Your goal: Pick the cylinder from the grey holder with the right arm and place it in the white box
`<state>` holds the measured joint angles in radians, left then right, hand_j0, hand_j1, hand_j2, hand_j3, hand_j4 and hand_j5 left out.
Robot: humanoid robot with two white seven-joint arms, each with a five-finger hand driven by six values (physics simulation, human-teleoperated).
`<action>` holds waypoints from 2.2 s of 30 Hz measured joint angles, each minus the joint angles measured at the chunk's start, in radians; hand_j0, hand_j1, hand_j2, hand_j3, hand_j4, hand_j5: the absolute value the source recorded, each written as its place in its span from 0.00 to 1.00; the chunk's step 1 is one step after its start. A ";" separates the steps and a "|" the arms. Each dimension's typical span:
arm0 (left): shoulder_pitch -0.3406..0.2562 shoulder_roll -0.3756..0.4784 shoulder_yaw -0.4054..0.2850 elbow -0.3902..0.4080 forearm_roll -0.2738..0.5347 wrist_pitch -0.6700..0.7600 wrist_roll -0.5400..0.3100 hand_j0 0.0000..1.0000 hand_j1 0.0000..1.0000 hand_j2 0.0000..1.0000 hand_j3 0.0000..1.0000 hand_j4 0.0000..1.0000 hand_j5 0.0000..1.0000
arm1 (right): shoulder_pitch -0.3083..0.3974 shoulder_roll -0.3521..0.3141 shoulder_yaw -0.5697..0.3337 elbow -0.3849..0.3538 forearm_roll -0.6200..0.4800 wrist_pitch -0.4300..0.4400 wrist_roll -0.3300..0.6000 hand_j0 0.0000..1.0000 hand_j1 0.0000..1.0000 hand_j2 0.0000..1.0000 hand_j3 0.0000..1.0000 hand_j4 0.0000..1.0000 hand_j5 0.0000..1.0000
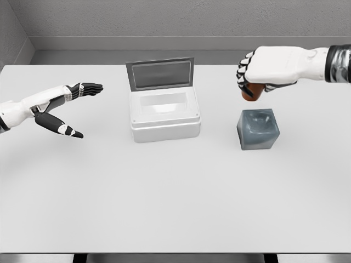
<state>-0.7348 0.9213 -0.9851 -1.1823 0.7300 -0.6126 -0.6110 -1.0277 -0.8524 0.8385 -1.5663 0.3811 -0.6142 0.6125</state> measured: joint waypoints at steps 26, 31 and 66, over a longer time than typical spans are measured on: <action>0.008 0.000 0.000 -0.003 0.001 0.000 0.000 1.00 1.00 1.00 1.00 1.00 1.00 | -0.112 0.410 0.125 0.349 0.023 0.001 -0.001 0.23 0.23 0.23 0.23 0.23 0.23; 0.008 0.000 0.000 -0.003 0.001 0.000 0.000 1.00 1.00 1.00 1.00 1.00 1.00 | -0.114 0.425 0.129 0.379 0.030 0.001 -0.001 0.23 0.23 0.23 0.23 0.23 0.23; 0.009 0.000 0.000 -0.003 0.001 0.000 0.000 1.00 1.00 1.00 1.00 1.00 1.00 | -0.129 0.463 0.142 0.433 0.058 0.001 -0.001 0.81 0.81 0.81 0.81 0.81 0.81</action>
<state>-0.7256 0.9214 -0.9848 -1.1852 0.7315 -0.6126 -0.6110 -1.1566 -0.3893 0.9801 -1.1329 0.4387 -0.6137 0.6117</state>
